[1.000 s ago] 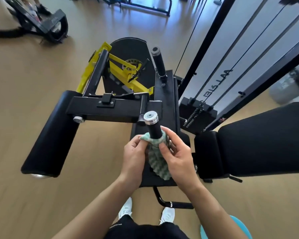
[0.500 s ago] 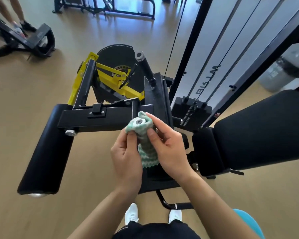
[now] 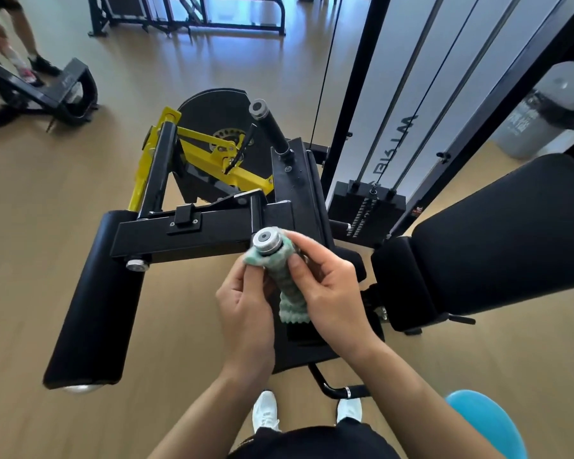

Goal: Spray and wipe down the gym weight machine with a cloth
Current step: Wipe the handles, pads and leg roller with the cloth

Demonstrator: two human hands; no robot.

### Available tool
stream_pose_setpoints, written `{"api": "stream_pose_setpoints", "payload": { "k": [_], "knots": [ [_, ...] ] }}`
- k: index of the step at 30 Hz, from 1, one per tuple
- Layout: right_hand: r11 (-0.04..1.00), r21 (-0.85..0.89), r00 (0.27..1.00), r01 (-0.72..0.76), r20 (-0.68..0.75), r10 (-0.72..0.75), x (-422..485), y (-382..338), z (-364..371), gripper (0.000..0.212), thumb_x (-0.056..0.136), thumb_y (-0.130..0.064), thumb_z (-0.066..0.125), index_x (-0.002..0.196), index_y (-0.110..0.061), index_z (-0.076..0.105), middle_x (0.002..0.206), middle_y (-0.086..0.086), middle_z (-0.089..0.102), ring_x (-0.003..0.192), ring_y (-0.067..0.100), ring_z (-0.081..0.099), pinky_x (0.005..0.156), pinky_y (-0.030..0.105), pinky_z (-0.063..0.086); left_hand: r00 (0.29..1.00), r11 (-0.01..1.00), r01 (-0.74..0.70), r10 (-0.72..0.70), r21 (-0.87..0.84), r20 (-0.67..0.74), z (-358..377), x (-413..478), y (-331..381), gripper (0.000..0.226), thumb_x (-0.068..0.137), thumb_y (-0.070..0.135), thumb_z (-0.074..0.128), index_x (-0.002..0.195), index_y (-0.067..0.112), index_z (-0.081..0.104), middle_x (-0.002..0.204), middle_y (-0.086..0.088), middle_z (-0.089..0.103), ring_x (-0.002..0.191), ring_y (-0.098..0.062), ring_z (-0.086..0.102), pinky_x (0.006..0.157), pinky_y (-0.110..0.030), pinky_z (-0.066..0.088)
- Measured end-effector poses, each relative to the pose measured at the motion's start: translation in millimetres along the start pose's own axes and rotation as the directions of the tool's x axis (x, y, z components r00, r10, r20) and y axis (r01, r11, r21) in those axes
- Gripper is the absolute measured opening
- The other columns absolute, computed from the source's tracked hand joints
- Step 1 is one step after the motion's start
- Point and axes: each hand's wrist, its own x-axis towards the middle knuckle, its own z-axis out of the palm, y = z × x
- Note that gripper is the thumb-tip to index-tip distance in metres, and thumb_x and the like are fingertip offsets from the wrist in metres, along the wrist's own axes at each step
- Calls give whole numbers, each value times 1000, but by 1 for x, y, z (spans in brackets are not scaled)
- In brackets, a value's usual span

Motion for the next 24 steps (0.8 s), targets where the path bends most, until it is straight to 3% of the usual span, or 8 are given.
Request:
{"api": "stream_pose_setpoints", "payload": {
  "k": [3, 5, 8, 12, 14, 18, 21, 24],
  "knots": [
    [999, 5, 999, 41, -11, -41, 5, -4, 5, 34, 104, -7, 57, 137, -6, 62, 126, 3, 73, 121, 17, 68, 100, 33, 56, 996, 996, -85, 85, -7, -2, 0, 4, 1, 33, 103, 30, 52, 123, 11, 71, 114, -3, 77, 112, -20, 71, 95, -36, 57],
    [999, -18, 999, 32, -30, -32, 2, 2, 2, 33, 103, -6, 58, 136, -6, 64, 125, 2, 74, 119, 17, 69, 100, 36, 57, 993, 992, -118, 117, 43, 18, 0, 0, -9, 37, 101, 32, 53, 125, 11, 70, 113, -2, 77, 110, -19, 72, 91, -33, 58],
    [997, -68, 995, -42, -90, 36, -12, 20, -11, 28, 103, -6, 60, 129, -8, 69, 115, 1, 77, 111, 19, 72, 96, 43, 59, 994, 987, -101, 96, 128, 51, -6, -11, -31, 30, 100, 29, 54, 119, 16, 73, 102, -2, 77, 94, -15, 72, 78, -27, 58],
    [987, -118, 985, -112, -143, 94, -30, 33, -22, 24, 101, -7, 63, 121, -13, 74, 107, -1, 79, 105, 19, 74, 92, 42, 61, 990, 980, -49, 22, 195, 139, -16, -19, -52, 29, 101, 26, 56, 122, 16, 73, 108, -2, 78, 103, -20, 73, 88, -36, 60],
    [987, -102, 982, -122, -160, 105, -30, 30, -21, 22, 99, -6, 65, 118, -12, 75, 105, 0, 79, 102, 18, 75, 90, 42, 62, 988, 983, -51, 24, 178, 151, -15, -18, -50, 28, 102, 23, 55, 121, 14, 73, 105, -3, 78, 99, -19, 74, 83, -32, 60],
    [996, -67, 989, -53, -143, 43, -15, 14, -10, 23, 98, -6, 67, 120, -8, 74, 106, 3, 79, 102, 20, 76, 91, 44, 62, 986, 975, -145, 129, 169, 105, -11, -5, -33, 29, 101, 29, 53, 113, 12, 74, 93, -2, 77, 85, -14, 72, 72, -28, 56],
    [994, -87, 992, 64, -108, -73, -3, -1, 2, 28, 98, -4, 66, 126, -6, 72, 113, 1, 78, 107, 16, 74, 93, 35, 60, 964, 945, -264, 253, 193, 82, -8, 9, -17, 36, 100, 33, 53, 121, 9, 71, 102, 3, 78, 96, -12, 73, 79, -24, 57],
    [992, -83, 987, 94, -120, -104, 1, -3, 5, 29, 98, -2, 65, 126, -4, 71, 113, 2, 78, 107, 14, 74, 91, 30, 60, 954, 939, -298, 289, 172, 76, -5, 12, -12, 34, 100, 28, 54, 126, 12, 67, 108, 6, 77, 102, -8, 72, 84, -18, 55]
  ]
}}
